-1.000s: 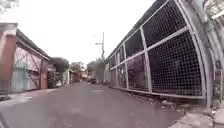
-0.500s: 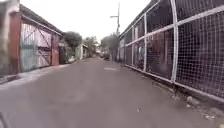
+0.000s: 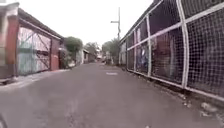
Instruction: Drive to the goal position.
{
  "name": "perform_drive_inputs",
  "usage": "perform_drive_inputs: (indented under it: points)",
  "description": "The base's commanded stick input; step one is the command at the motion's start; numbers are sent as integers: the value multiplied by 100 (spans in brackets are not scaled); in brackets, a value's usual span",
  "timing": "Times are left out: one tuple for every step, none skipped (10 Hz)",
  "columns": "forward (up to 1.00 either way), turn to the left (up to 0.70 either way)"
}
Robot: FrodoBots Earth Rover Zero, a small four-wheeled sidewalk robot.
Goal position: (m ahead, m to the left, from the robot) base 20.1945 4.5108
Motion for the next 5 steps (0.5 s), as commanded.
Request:
perform_drive_inputs:
  points:
    - [70,0]
    - [70,0]
    - [70,0]
    - [70,0]
    - [70,0]
